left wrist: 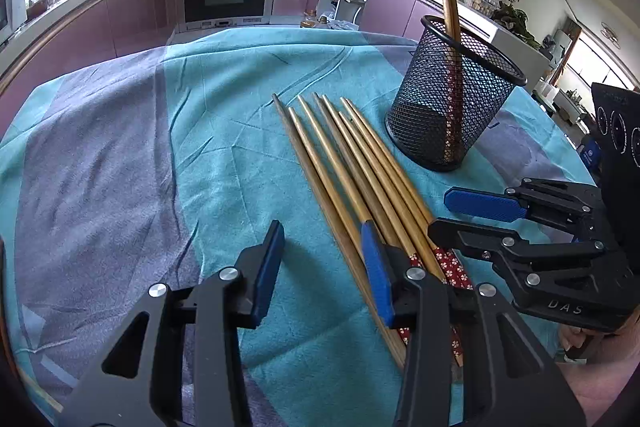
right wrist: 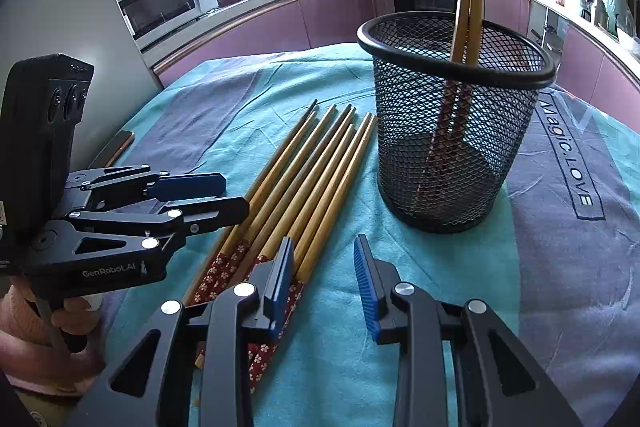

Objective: Organize utensils
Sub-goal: 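Grasp another chopstick with the left gripper while the right gripper grasps one, then lift both chopsticks upright and carry them over the mesh cup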

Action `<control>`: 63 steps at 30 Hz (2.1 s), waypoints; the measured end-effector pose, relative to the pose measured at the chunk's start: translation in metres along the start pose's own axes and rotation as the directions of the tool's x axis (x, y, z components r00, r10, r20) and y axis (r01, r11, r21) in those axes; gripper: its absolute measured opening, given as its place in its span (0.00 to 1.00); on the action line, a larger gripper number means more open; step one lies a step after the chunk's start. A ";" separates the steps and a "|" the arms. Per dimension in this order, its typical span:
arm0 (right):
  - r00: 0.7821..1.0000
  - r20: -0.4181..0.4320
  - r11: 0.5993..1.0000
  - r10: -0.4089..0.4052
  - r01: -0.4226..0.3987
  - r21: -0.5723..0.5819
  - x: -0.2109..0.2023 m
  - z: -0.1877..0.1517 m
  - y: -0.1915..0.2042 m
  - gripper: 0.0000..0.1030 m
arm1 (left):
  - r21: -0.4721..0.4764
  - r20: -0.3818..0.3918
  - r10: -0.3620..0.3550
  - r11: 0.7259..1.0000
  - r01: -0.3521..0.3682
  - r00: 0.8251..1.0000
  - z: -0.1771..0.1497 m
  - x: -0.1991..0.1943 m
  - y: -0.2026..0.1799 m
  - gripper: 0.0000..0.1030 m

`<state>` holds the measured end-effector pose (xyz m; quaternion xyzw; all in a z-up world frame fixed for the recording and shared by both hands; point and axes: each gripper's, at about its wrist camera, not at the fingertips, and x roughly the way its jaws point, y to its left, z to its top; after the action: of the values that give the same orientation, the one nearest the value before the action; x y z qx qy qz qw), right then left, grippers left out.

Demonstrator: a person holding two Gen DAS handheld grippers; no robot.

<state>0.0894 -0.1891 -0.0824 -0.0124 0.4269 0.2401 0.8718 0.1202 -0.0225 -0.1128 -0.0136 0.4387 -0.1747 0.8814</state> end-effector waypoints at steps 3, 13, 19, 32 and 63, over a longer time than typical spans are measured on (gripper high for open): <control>1.000 -0.003 1.000 -0.016 0.016 0.005 0.000 0.000 -0.002 0.29 | -0.003 -0.001 -0.006 1.000 0.006 1.000 -0.001 0.000 0.003 0.36; 0.998 -0.009 0.998 -0.061 0.061 -0.013 -0.004 -0.003 -0.003 0.29 | 0.006 -0.010 -0.006 1.000 0.006 1.000 0.001 0.002 0.009 0.33; 0.994 -0.016 0.994 -0.105 0.104 -0.038 0.004 0.000 0.003 0.29 | 0.011 -0.016 0.014 1.000 -0.014 1.000 0.004 0.008 0.008 0.31; 0.998 -0.003 0.996 -0.070 0.070 0.051 0.010 0.009 -0.007 0.08 | -0.037 -0.028 0.017 0.999 -0.018 0.999 0.023 0.022 0.003 0.11; 0.999 -0.039 0.999 0.027 -0.026 0.022 0.006 0.007 -0.005 0.08 | -0.006 -0.055 -0.046 0.999 0.046 0.997 0.003 0.012 0.013 0.13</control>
<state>0.1001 -0.1893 -0.0834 -0.0020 0.4465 0.2465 0.8602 0.1329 -0.0143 -0.1222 -0.0210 0.4629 -0.1942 0.8646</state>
